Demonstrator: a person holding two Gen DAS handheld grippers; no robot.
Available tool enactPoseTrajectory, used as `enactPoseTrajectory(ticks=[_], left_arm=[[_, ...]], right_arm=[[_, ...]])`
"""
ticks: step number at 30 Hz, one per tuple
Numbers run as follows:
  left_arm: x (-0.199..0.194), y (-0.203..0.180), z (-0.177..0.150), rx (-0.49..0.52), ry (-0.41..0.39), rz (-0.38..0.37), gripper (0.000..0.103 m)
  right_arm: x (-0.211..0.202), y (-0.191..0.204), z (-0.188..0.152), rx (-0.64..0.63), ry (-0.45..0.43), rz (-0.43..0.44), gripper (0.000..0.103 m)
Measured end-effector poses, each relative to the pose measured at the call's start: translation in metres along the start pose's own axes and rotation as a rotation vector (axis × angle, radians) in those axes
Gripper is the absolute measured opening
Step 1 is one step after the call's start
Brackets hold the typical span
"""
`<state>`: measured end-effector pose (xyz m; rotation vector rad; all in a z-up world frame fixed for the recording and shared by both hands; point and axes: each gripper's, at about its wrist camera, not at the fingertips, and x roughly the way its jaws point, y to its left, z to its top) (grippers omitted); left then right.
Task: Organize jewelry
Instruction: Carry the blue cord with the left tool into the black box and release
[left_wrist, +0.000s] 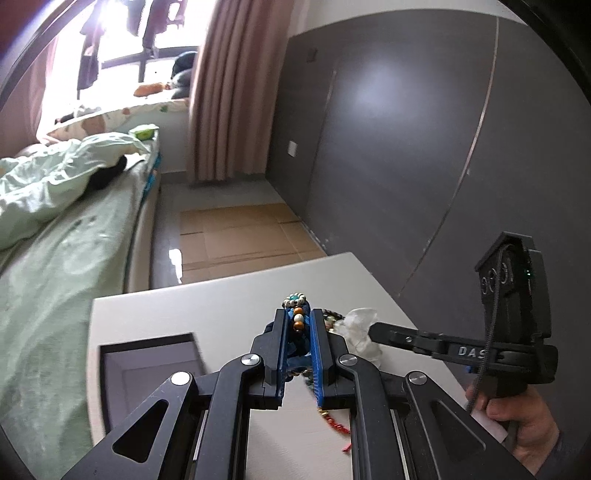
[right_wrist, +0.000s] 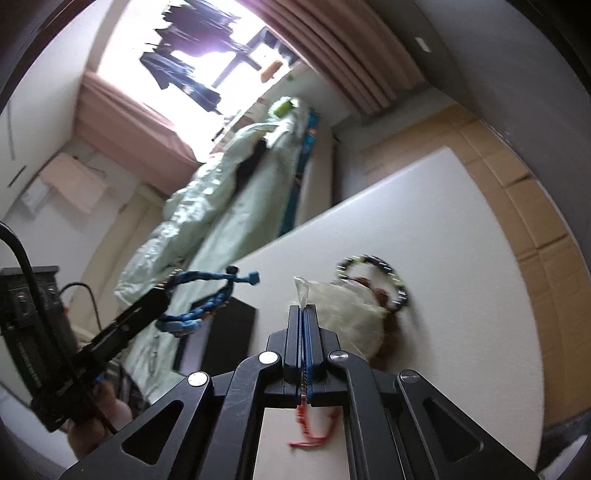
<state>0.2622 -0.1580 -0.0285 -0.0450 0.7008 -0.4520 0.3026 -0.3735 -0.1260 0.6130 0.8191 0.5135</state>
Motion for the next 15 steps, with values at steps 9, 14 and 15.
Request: enactPoseTrajectory(ticks=[9, 14, 15], left_arm=[[-0.034, 0.040, -0.003, -0.063, -0.039, 0.087, 0.012], [-0.043, 0.063, -0.010, -0.099, -0.041, 0.133, 0.012], [-0.043, 0.068, -0.012, -0.111, -0.039, 0.133, 0.012]], right_arm=[[0.004, 0.038, 0.014, -0.040, -0.057, 0.131, 0.003], [0.017, 0.066, 0.022, -0.079, -0.062, 0.190, 0.003], [0.020, 0.070, 0.024, -0.084, -0.061, 0.200, 0.003]])
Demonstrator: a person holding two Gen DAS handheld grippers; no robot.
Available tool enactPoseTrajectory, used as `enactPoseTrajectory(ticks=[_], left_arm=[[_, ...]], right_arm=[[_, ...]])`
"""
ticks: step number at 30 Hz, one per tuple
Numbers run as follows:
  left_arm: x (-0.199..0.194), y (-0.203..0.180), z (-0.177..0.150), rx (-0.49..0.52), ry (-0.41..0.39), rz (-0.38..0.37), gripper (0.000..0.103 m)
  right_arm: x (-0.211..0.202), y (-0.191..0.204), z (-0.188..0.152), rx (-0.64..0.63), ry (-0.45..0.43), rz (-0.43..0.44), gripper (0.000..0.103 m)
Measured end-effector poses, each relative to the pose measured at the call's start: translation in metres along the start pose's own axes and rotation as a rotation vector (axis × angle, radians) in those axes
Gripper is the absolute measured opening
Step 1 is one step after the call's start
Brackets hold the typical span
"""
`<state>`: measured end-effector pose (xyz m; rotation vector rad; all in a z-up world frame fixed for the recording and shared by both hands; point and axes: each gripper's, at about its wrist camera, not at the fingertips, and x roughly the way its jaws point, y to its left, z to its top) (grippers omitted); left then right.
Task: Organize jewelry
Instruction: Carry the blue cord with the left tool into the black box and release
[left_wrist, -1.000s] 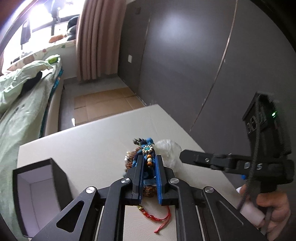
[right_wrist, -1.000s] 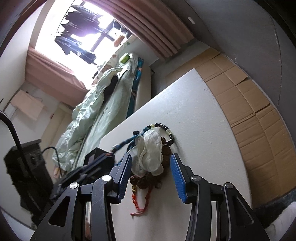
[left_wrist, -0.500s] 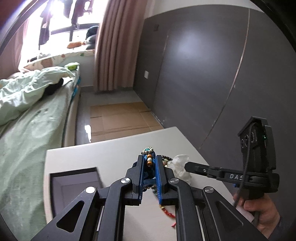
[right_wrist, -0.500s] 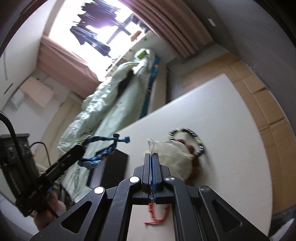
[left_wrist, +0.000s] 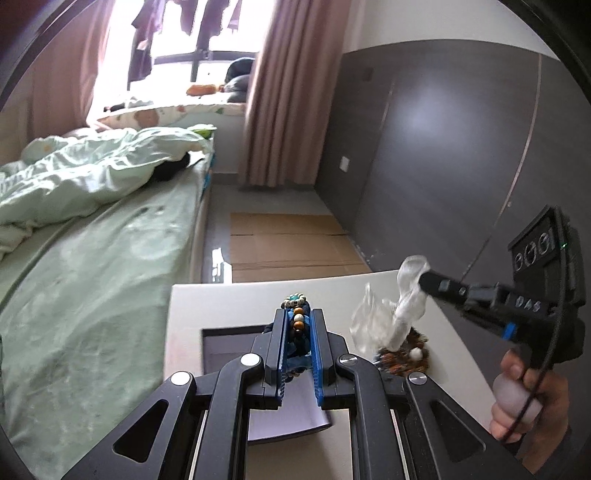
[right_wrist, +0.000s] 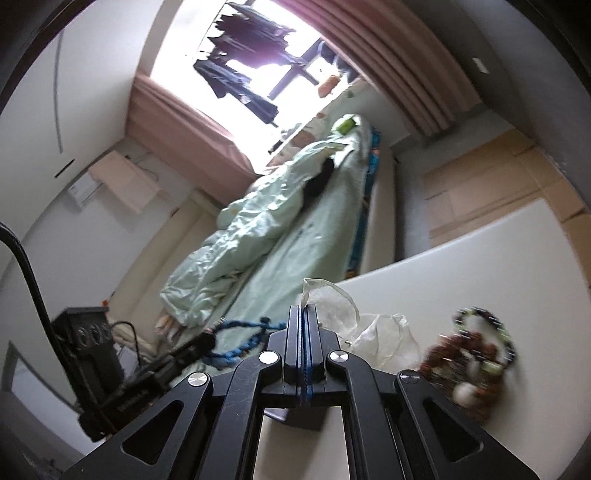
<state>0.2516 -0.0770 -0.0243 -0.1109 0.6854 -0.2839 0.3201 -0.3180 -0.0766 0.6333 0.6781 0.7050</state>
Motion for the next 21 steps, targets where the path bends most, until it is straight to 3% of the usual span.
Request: enactPoseTrajectory(ticks=[2, 5, 6, 8, 18, 21], left_arm=[[-0.002, 0.009, -0.003, -0.018, -0.003, 0.000, 0.013], [-0.002, 0.020, -0.006, -0.048, 0.022, 0.006, 0.030], [-0.003, 0.026, -0.008, -0.068, 0.030, 0.013, 0.051], [-0.010, 0.036, -0.010, -0.095, 0.006, 0.007, 0.074], [-0.037, 0.058, -0.019, -0.114, -0.032, 0.089, 0.077], [-0.041, 0.058, -0.024, -0.127, -0.028, 0.101, 0.077]], right_arm=[[0.009, 0.010, 0.002, -0.013, 0.001, 0.023, 0.003], [0.022, 0.024, 0.004, -0.033, 0.006, 0.060, 0.003], [0.025, 0.029, 0.004, -0.043, 0.009, 0.070, 0.003], [0.036, 0.038, 0.003, -0.058, 0.021, 0.095, 0.003], [0.078, 0.060, -0.011, -0.095, 0.119, 0.142, 0.003], [0.087, 0.059, -0.015, -0.082, 0.178, 0.107, 0.005]])
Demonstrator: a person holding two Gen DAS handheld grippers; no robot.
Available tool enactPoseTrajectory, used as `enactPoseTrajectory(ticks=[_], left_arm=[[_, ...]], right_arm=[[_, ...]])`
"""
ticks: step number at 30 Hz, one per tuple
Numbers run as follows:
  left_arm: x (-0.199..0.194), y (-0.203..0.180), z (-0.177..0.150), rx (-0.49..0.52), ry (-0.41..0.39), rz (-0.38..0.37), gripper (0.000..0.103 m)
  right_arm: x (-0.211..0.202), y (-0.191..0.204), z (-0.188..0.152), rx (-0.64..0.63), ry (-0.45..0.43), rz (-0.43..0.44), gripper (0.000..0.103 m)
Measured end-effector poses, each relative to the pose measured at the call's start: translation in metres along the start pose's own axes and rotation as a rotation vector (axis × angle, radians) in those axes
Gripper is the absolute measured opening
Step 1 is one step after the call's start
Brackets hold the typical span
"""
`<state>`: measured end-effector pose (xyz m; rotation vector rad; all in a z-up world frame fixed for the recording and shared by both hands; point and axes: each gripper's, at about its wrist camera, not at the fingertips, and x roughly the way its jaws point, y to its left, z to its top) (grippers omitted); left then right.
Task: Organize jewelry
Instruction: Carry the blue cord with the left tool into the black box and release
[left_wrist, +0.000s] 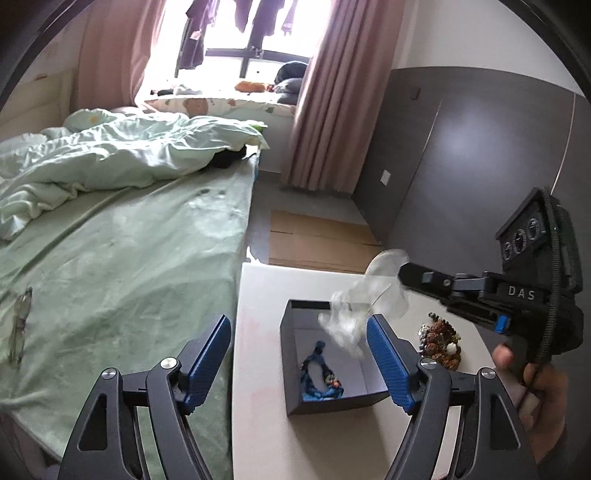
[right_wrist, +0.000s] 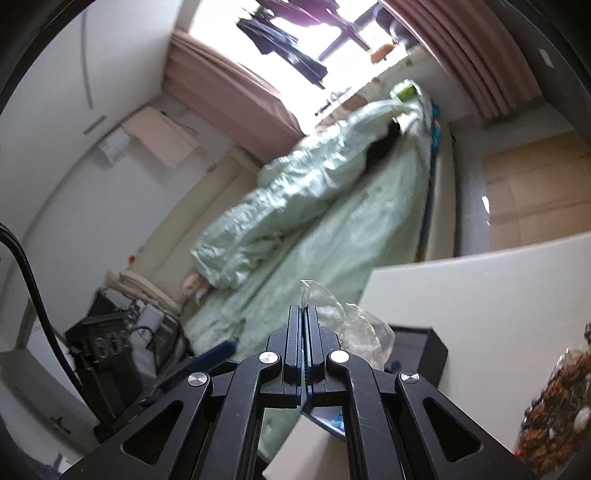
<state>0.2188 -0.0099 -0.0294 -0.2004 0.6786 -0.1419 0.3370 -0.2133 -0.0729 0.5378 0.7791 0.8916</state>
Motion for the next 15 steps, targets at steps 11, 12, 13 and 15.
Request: enactPoseTrajectory(ticks=[11, 12, 13, 15], left_arm=[[-0.007, -0.024, -0.013, 0.011, 0.007, -0.033, 0.083], [-0.006, -0.029, -0.014, 0.018, 0.008, -0.038, 0.083], [-0.005, -0.033, -0.015, 0.023, 0.010, -0.045, 0.083], [-0.004, -0.041, -0.017, 0.031, 0.018, -0.056, 0.083]], right_arm=[[-0.060, -0.023, -0.017, 0.061, -0.021, -0.184, 0.081], [-0.071, -0.027, -0.019, 0.072, -0.034, -0.193, 0.081], [-0.078, -0.029, -0.019, 0.079, -0.039, -0.202, 0.081], [-0.094, -0.034, -0.020, 0.090, -0.057, -0.231, 0.081]])
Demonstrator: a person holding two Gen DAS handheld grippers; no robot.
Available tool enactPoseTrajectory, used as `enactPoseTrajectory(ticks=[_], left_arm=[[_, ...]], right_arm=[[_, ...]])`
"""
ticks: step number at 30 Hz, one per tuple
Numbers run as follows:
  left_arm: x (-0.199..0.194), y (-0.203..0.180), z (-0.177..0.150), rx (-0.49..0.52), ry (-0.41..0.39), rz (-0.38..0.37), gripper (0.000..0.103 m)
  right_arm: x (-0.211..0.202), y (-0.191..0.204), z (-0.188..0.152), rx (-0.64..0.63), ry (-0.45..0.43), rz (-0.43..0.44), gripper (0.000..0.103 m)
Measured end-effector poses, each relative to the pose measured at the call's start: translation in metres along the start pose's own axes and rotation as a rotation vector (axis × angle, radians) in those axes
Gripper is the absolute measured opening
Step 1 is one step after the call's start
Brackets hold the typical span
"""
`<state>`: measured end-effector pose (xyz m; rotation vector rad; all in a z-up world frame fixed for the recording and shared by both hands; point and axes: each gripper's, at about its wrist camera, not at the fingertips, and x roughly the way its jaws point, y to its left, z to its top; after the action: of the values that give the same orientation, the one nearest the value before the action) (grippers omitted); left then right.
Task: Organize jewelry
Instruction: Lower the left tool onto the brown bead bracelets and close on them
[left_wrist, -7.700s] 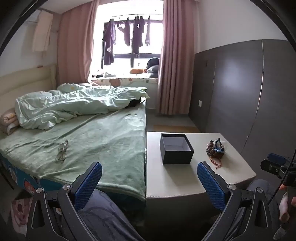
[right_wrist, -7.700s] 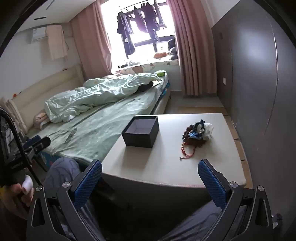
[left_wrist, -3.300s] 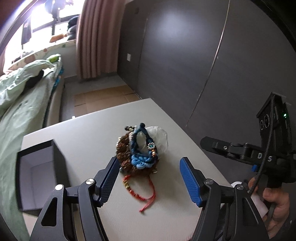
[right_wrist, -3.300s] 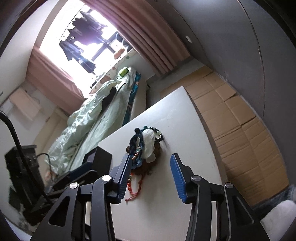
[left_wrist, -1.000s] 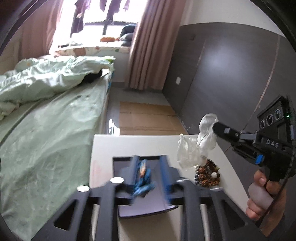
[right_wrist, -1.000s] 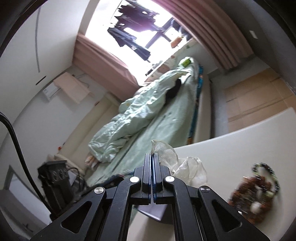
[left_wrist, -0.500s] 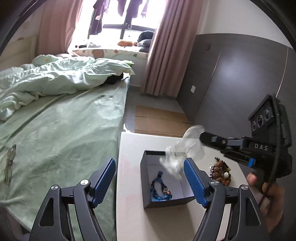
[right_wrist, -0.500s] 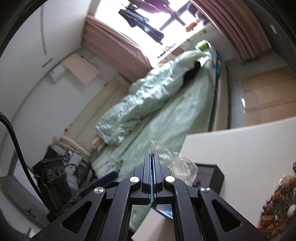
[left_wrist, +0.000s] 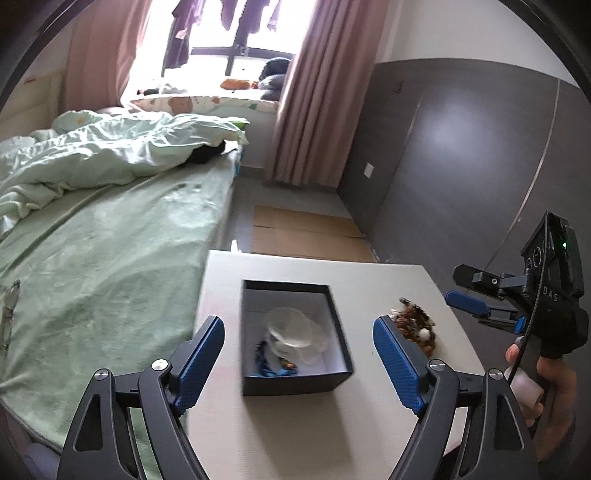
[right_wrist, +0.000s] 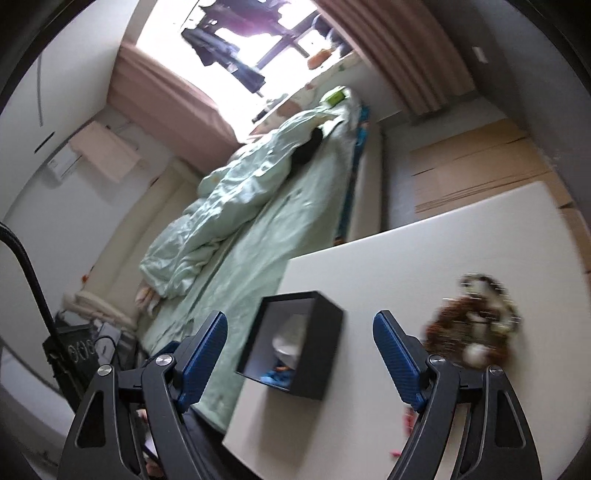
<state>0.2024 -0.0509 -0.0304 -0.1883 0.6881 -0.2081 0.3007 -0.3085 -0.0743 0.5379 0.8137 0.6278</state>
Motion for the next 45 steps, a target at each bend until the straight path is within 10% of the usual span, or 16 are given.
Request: enactPoseTrajectory(ticks=[21, 37, 45], left_arm=[[0.077, -0.103, -0.002, 0.124, 0.165, -0.181, 0.072], [0.153, -0.123, -0.017, 0.142, 0.305, -0.149, 0.059], [0.172, -0.124, -0.021, 0.152, 0.337, -0.140, 0.034]], right_arm=[[-0.052, -0.092, -0.013, 0.281, -0.062, -0.056, 0.081], [-0.043, -0.120, -0.017, 0.378, -0.040, -0.072, 0.074], [-0.023, -0.138, -0.022, 0.482, -0.012, -0.039, 0.060]])
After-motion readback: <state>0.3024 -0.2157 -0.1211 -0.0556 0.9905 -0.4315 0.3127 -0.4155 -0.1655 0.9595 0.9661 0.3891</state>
